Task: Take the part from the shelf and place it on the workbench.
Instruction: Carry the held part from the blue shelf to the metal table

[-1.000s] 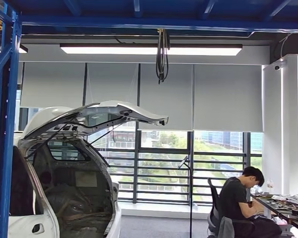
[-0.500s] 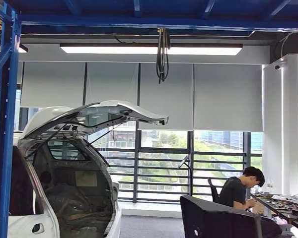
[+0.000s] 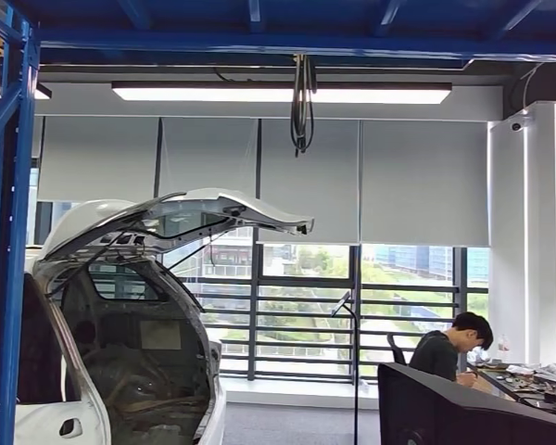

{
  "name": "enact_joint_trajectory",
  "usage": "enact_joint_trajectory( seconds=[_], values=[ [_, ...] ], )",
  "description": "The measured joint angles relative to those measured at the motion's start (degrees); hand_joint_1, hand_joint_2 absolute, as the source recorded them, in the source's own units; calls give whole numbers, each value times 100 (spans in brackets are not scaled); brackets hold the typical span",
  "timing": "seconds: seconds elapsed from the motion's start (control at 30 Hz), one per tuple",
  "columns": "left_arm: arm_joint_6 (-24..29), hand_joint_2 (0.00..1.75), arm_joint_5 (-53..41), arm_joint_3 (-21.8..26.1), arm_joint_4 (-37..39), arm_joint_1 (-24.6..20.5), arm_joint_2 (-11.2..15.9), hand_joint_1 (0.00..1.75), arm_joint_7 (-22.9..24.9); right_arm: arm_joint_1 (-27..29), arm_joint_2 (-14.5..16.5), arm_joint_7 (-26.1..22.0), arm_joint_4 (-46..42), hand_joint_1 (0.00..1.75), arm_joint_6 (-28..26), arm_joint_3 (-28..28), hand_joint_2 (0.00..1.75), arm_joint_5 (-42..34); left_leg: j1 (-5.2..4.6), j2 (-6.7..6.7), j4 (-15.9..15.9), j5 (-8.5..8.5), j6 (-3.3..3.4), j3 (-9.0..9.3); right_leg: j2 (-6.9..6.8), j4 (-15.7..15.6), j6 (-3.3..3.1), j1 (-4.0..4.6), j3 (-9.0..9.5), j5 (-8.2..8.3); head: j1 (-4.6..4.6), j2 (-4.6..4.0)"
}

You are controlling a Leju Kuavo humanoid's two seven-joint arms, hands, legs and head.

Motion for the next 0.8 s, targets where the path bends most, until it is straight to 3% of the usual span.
enact_joint_trajectory(
  seconds=[0.2, 0.3, 0.37, 0.43, 0.5, 0.53, 0.57, 0.6, 0.7, 0.73, 0.8],
  values=[
    [-93, 175, 0, -1, -1, 4, 2, 0, 64, -8, -10, 27, 75, 175, 26, 25, 175, 58, -34, 0, 6, -12, 19, -1, 0, -3, 18, -30, -1, -3, 0, 0],
    [-125, 175, 1, -1, 0, 7, 3, 0, 127, -14, -20, 57, 120, 175, 34, 59, 175, 67, -53, 0, 7, -3, 54, -1, 1, -5, 59, -50, 2, 15, 0, 0],
    [-148, 175, 2, -1, 0, 8, 4, 0, 181, -24, -28, 74, 139, 175, 36, 83, 175, 72, -24, 12, -33, 31, 100, 13, 3, 65, 85, -57, -15, -61, 0, 0],
    [-167, 175, 4, -1, 0, 7, 5, 0, 233, -42, -49, 96, 162, 175, 37, 101, 175, 74, 11, 26, -71, 58, 137, 26, 4, 490, 107, -64, -184, -353, 0, 0],
    [-191, 175, 7, -1, 0, 14, 5, 0, 278, -48, -75, 113, 203, 175, 42, 113, 175, 74, 16, 32, -72, 62, 140, 25, 5, 1257, 129, -73, -520, -714, 0, 0],
    [-200, 175, 7, 0, 0, 20, 5, 0, 293, -45, -90, 118, 229, 175, 45, 117, 175, 74, 17, 33, -70, 63, 138, 26, 5, 1561, 140, -80, -660, -790, 0, 0],
    [-205, 175, 7, 1, 0, 26, 5, 0, 302, -44, -103, 122, 254, 175, 48, 120, 175, 74, 19, 33, -67, 65, 134, 27, 4, 1679, 149, -84, -721, -751, 0, 0],
    [-207, 175, 6, 1, 0, 29, 5, 0, 307, -45, -115, 125, 277, 175, 50, 123, 175, 74, 24, 30, -61, 66, 127, 30, 4, 1566, 155, -88, -680, -592, 0, 0],
    [-209, 175, 3, 1, 0, 26, 5, 0, 309, -64, -137, 137, 319, 175, 53, 142, 175, 74, 34, 20, -39, 72, 66, 23, 12, 522, 126, -80, -241, -6, 1, 0],
    [-211, 175, 2, 1, 0, 23, 5, 0, 309, -72, -142, 141, 327, 175, 53, 150, 175, 74, 31, 18, -36, 87, 24, 10, 19, 296, 98, -68, -157, 72, 1, 0],
    [-216, 175, -2, 1, 0, 21, 5, 0, 309, -88, -155, 152, 349, 175, 53, 159, 175, 73, 30, 15, -44, 139, -74, -25, 33, 155, 35, -33, -144, 112, 0, 1]
  ],
)
